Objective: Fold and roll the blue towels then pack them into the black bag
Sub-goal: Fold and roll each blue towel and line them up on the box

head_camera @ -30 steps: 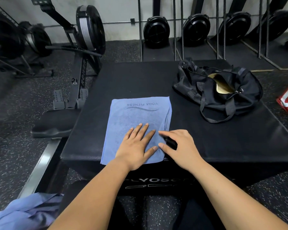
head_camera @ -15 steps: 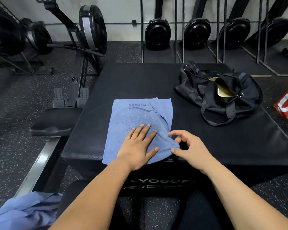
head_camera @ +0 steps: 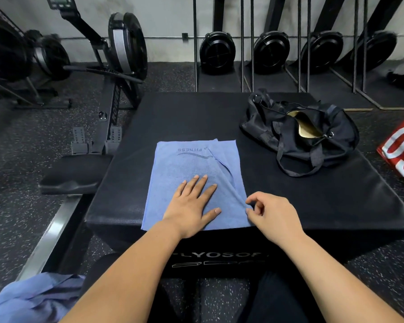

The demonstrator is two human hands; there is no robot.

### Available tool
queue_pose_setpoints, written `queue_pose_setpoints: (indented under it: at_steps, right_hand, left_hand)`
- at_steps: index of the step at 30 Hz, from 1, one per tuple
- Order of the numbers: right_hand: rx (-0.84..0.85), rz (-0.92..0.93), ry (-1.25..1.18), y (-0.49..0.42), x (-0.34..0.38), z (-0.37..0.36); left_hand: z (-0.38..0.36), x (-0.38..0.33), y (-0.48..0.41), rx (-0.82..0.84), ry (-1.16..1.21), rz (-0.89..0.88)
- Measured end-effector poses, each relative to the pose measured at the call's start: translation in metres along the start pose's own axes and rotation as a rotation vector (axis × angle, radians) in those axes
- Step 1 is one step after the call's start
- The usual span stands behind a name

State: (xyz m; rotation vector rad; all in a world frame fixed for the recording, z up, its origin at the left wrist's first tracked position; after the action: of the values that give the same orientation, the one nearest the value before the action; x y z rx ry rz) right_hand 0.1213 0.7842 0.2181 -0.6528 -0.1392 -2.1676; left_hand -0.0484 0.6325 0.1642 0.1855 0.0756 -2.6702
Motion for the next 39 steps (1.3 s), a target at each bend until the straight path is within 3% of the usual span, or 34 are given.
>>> queue_pose_setpoints:
  at_steps: [7, 12, 17, 23, 28, 31, 36, 39]
  right_hand:
    - [0.234, -0.120, 0.228, -0.018, 0.007, -0.011]
    - [0.215, -0.125, 0.247, -0.061, 0.010, -0.012]
    - [0.101, 0.044, 0.124, -0.126, 0.024, -0.027]
    - [0.192, 0.335, 0.293, -0.166, 0.045, -0.064]
    - [0.021, 0.386, 0.401, -0.176, 0.044, -0.063]
    - [-0.073, 0.314, 0.410, -0.181, 0.038, -0.055]
    - [-0.094, -0.041, 0.385, -0.195, 0.004, -0.046]
    - [-0.179, -0.048, 0.386, -0.193, 0.005, -0.043]
  left_hand:
    - [0.014, 0.005, -0.012, -0.036, 0.077, 0.000]
    - [0.027, 0.019, -0.035, -0.101, 0.065, 0.051]
    - [0.009, 0.037, -0.040, -0.069, 0.015, 0.140]
    - [0.009, 0.039, -0.040, -0.122, 0.033, 0.123]
    - [0.008, 0.040, -0.041, -0.128, 0.034, 0.125]
    - [0.009, 0.040, -0.041, -0.132, 0.044, 0.124]
    - [0.011, 0.039, -0.040, -0.132, 0.045, 0.125]
    - [0.011, 0.039, -0.040, -0.131, 0.051, 0.127]
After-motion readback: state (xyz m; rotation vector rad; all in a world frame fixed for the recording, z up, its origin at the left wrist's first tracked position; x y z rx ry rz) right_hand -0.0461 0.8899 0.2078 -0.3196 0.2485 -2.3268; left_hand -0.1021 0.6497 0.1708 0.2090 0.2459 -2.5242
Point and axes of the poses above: each hand's wrist, its own y-axis away from the middle knuckle, its own z-axis out of the back of the hand, x = y × z, the point moved 8 cm from there along -y, towards the middle knuckle, and after that the axes turned 3 degrees about -x, right-handed, at the moved point
